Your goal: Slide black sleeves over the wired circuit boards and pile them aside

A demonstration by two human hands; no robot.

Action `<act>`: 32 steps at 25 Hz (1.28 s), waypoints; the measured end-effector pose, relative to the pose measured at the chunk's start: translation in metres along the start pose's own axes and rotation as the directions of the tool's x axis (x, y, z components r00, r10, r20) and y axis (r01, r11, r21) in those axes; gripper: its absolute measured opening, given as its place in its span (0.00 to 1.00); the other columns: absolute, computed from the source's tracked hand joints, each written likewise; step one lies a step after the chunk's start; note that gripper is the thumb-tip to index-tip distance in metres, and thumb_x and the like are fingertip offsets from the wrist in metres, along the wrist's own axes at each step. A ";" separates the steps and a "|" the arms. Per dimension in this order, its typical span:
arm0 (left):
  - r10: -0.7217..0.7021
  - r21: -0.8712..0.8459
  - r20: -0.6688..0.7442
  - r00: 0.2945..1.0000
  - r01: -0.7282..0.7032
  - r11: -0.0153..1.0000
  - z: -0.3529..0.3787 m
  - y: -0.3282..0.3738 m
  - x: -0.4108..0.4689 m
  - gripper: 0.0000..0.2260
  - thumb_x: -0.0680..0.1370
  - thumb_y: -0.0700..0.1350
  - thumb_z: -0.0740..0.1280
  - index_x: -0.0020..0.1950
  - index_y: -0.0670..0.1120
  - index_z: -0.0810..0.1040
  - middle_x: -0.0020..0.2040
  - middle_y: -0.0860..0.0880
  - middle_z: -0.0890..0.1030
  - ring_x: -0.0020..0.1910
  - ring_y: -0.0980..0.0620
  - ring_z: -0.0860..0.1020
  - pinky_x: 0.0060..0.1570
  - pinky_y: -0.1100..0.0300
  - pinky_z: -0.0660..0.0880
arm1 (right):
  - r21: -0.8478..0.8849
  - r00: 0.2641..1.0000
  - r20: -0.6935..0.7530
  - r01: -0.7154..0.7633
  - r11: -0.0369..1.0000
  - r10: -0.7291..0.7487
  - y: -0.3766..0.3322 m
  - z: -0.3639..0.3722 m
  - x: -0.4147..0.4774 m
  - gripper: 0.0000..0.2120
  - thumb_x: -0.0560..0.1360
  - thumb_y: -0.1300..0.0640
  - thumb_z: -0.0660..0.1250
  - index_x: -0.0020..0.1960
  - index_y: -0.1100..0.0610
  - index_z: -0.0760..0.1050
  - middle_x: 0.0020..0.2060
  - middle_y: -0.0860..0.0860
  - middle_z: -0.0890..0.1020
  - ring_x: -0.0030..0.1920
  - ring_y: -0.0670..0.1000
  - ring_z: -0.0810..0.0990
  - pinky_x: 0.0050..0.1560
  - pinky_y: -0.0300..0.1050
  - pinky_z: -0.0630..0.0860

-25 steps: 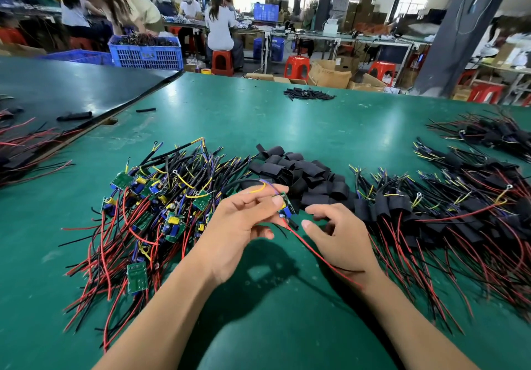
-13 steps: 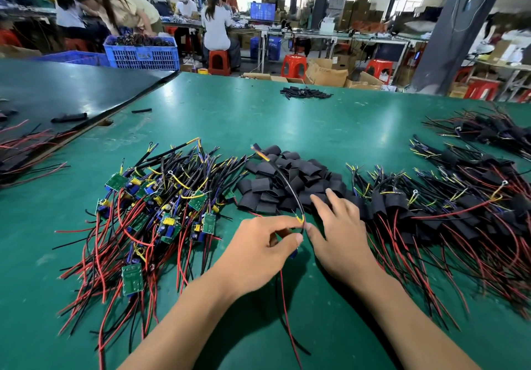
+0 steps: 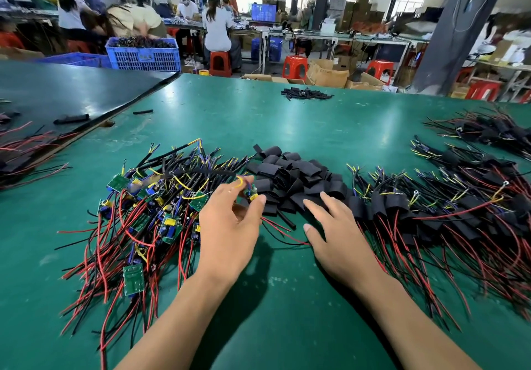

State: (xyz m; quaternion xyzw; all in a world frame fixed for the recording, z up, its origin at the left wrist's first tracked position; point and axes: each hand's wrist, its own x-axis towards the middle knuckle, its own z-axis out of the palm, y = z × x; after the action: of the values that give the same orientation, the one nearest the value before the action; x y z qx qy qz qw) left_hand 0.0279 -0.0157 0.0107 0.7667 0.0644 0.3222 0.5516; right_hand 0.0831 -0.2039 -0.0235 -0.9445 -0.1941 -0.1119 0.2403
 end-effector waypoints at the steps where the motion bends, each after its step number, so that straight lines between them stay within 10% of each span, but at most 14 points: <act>1: -0.057 -0.008 0.001 0.998 0.057 0.998 0.000 -0.002 0.002 0.09 0.77 0.43 0.71 0.50 0.58 0.78 0.44 0.51 0.83 0.36 0.48 0.82 0.43 0.51 0.80 | 0.015 1.000 0.004 0.002 1.000 -0.002 0.001 0.000 0.000 0.23 0.82 0.52 0.62 0.76 0.52 0.68 0.78 0.53 0.62 0.78 0.51 0.54 0.76 0.41 0.47; 4: -0.188 0.051 0.032 0.982 0.187 0.981 -0.003 -0.006 0.005 0.03 0.78 0.45 0.69 0.47 0.53 0.77 0.31 0.46 0.82 0.26 0.51 0.80 0.38 0.58 0.79 | 0.060 0.999 -0.044 0.010 0.998 -0.007 0.002 -0.001 -0.001 0.15 0.80 0.53 0.65 0.67 0.52 0.77 0.71 0.50 0.74 0.77 0.50 0.61 0.72 0.36 0.52; 8: -0.269 0.069 0.113 0.957 0.262 0.963 -0.005 -0.006 0.004 0.04 0.78 0.43 0.68 0.47 0.52 0.76 0.37 0.49 0.82 0.24 0.48 0.81 0.27 0.58 0.78 | 0.052 0.993 -0.117 -0.011 0.999 0.017 0.001 -0.004 -0.002 0.08 0.76 0.50 0.71 0.54 0.51 0.80 0.56 0.45 0.80 0.69 0.48 0.69 0.64 0.41 0.66; 15: -0.272 0.140 0.263 0.926 0.242 0.960 -0.007 -0.008 0.004 0.05 0.77 0.44 0.71 0.50 0.51 0.77 0.40 0.49 0.82 0.28 0.49 0.81 0.30 0.60 0.79 | 0.030 0.998 -0.037 0.060 0.998 -0.059 -0.002 -0.001 -0.001 0.18 0.79 0.50 0.67 0.68 0.53 0.77 0.67 0.47 0.77 0.76 0.48 0.62 0.73 0.40 0.56; 23: -0.146 -0.005 0.024 0.989 0.146 0.989 -0.009 -0.006 0.008 0.06 0.79 0.47 0.68 0.55 0.55 0.77 0.27 0.46 0.80 0.23 0.51 0.79 0.30 0.63 0.76 | 0.062 0.998 -0.054 0.030 0.998 -0.026 -0.009 -0.005 -0.002 0.16 0.73 0.55 0.73 0.61 0.54 0.81 0.57 0.48 0.83 0.63 0.53 0.74 0.65 0.45 0.67; 32: -0.146 -0.169 -0.122 0.982 0.124 0.978 -0.009 -0.006 0.012 0.08 0.82 0.43 0.63 0.59 0.54 0.74 0.44 0.42 0.81 0.29 0.50 0.83 0.36 0.56 0.82 | 0.192 0.987 -0.126 -0.076 0.978 0.101 -0.011 -0.009 -0.002 0.10 0.78 0.56 0.69 0.59 0.51 0.82 0.55 0.46 0.85 0.57 0.53 0.78 0.61 0.48 0.71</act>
State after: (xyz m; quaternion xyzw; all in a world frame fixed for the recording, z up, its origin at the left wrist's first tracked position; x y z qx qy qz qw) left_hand 0.0344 -0.0008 0.0121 0.6901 0.1270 0.3386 0.6269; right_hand 0.0756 -0.1997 -0.0119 -0.9159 -0.1446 -0.1458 0.3449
